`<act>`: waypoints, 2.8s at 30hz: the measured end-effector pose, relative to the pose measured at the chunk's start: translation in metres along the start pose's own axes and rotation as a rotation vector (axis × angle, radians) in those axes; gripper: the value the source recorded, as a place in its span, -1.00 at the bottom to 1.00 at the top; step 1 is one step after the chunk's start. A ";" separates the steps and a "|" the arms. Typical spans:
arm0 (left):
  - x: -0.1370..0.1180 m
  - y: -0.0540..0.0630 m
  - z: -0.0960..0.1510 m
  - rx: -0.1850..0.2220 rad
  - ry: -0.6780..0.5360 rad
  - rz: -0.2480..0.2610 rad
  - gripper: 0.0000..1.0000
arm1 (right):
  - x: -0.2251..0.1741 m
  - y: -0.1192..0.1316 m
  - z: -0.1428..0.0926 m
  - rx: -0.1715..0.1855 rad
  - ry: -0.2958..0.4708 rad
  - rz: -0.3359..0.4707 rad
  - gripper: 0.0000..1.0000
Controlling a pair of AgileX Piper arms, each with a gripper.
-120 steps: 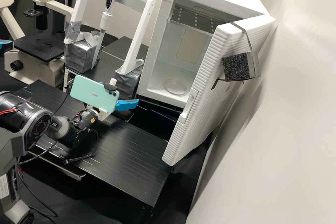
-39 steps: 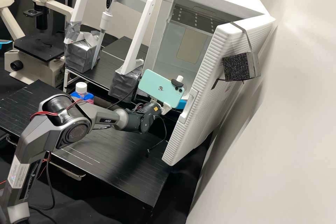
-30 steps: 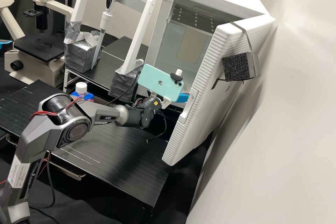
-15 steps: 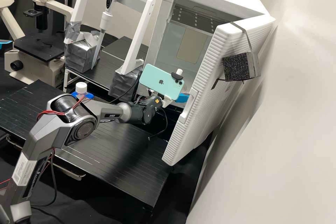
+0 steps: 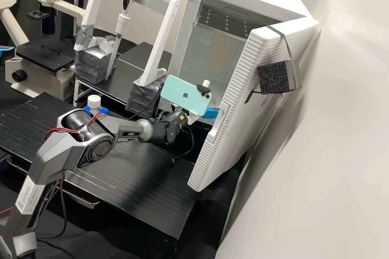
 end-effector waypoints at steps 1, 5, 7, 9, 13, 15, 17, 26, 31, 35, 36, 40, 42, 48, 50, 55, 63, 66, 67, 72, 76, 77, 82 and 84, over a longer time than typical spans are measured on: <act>0.000 0.000 0.000 0.000 0.000 0.000 1.00 | 0.000 0.000 0.000 -0.001 0.000 0.000 -1.00; 0.000 0.000 0.000 0.000 0.000 0.000 1.00 | 0.000 0.001 -0.001 -0.014 0.005 -0.003 -1.00; 0.000 0.000 0.000 0.000 0.000 0.000 1.00 | 0.000 0.001 -0.001 -0.014 0.006 -0.003 -1.00; 0.000 0.000 0.000 0.000 0.000 0.000 1.00 | 0.001 0.001 -0.002 -0.013 0.008 -0.002 -1.00; 0.000 0.000 0.000 0.000 0.000 0.000 1.00 | 0.001 0.001 -0.002 -0.008 0.009 -0.004 -1.00; 0.000 0.000 0.000 0.000 0.000 0.000 1.00 | 0.001 0.001 -0.003 -0.015 0.012 -0.007 -1.00; 0.000 0.000 0.000 0.000 0.000 0.000 1.00 | 0.001 0.001 -0.003 -0.015 0.013 -0.010 -1.00; 0.000 0.000 0.000 0.000 0.000 0.000 1.00 | 0.005 0.004 -0.005 -0.028 0.024 -0.013 -1.00; 0.000 0.000 0.000 0.000 0.000 0.000 1.00 | 0.006 0.003 -0.005 -0.021 0.024 -0.014 -1.00; 0.000 0.000 0.000 0.000 0.000 0.000 1.00 | 0.006 0.004 -0.005 -0.018 0.027 -0.014 -1.00; 0.000 0.000 0.000 0.000 0.000 0.000 1.00 | 0.006 0.004 -0.005 -0.016 0.027 -0.014 -1.00; 0.000 0.000 0.000 0.000 0.000 0.000 1.00 | 0.007 0.003 -0.005 -0.017 0.027 -0.018 -1.00; 0.000 0.000 0.000 0.000 0.000 0.000 1.00 | 0.007 0.003 -0.005 -0.017 0.029 -0.022 -1.00; 0.000 0.000 0.000 0.000 0.000 0.000 1.00 | 0.007 0.002 -0.004 -0.017 0.027 -0.024 -1.00; 0.000 0.000 0.000 0.000 0.000 0.000 1.00 | 0.005 0.000 -0.002 -0.012 0.019 -0.022 -1.00; 0.000 0.000 0.000 0.000 0.000 0.000 1.00 | -0.002 0.004 -0.004 -0.019 0.017 -0.004 -1.00; 0.000 0.000 0.000 0.000 0.000 0.000 1.00 | -0.009 0.017 -0.004 -0.032 0.003 0.036 -1.00; 0.000 0.000 0.000 0.000 0.000 0.000 1.00 | -0.015 0.021 -0.003 -0.016 -0.008 0.049 -1.00; 0.000 0.000 0.000 0.000 0.000 0.000 1.00 | -0.019 0.023 -0.003 -0.015 -0.009 0.053 -1.00; 0.000 0.000 0.000 0.000 0.000 0.000 1.00 | -0.037 0.022 0.000 0.006 0.005 0.068 -1.00; 0.000 0.000 0.000 0.000 0.000 0.000 1.00 | -0.059 0.020 0.005 0.011 0.015 0.085 -1.00; 0.000 0.000 0.000 0.000 0.000 0.000 1.00 | -0.065 0.020 0.007 0.009 0.013 0.091 -1.00; 0.000 0.000 0.000 0.000 0.000 0.000 1.00 | -0.104 0.020 0.013 0.018 0.037 0.129 -1.00; 0.000 0.000 0.000 0.000 0.000 0.000 1.00 | -0.119 0.019 0.015 0.017 0.054 0.145 -1.00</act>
